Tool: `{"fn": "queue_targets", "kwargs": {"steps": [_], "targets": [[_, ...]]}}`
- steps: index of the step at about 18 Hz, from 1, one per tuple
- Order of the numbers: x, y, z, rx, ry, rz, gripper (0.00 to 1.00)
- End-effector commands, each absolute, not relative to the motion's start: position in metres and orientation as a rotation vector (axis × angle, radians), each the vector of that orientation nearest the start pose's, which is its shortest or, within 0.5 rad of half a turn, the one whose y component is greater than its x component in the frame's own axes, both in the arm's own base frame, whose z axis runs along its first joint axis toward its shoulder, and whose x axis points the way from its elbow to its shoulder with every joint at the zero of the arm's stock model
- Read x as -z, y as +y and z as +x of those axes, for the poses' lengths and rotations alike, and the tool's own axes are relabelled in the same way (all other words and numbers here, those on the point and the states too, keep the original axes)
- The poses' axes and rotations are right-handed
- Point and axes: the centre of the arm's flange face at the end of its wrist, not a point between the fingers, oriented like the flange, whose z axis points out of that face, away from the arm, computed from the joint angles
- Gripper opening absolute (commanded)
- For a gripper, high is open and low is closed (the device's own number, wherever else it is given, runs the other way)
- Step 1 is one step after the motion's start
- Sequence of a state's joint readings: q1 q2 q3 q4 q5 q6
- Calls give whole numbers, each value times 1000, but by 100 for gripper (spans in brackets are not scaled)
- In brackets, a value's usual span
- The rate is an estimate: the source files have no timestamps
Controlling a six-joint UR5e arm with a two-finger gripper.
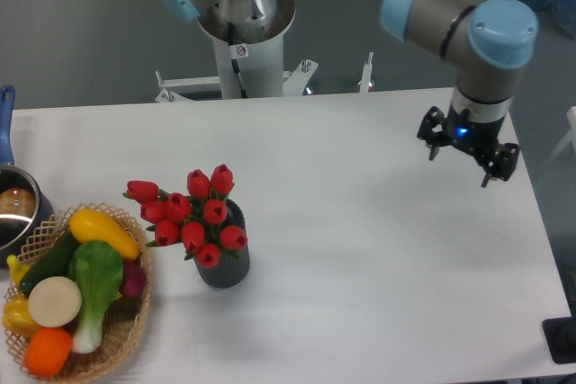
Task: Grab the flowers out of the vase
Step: 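Move the open gripper across the table toward the red tulips in the vase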
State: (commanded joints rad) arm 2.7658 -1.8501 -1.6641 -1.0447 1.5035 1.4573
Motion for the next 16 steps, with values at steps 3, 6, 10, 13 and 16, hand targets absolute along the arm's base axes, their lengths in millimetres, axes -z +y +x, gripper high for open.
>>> {"fn": "queue_targets", "kwargs": {"steps": [3, 6, 10, 13, 16], "targets": [[-343, 355, -472, -149, 434, -2941, 100], [-342, 352, -439, -127, 464, -2922, 100], [-337, 361, -402, -135, 522, -2883, 100], [-339, 375, -388, -91, 515, -2747, 100], [-352, 388, -376, -43, 513, -2600, 100]]}}
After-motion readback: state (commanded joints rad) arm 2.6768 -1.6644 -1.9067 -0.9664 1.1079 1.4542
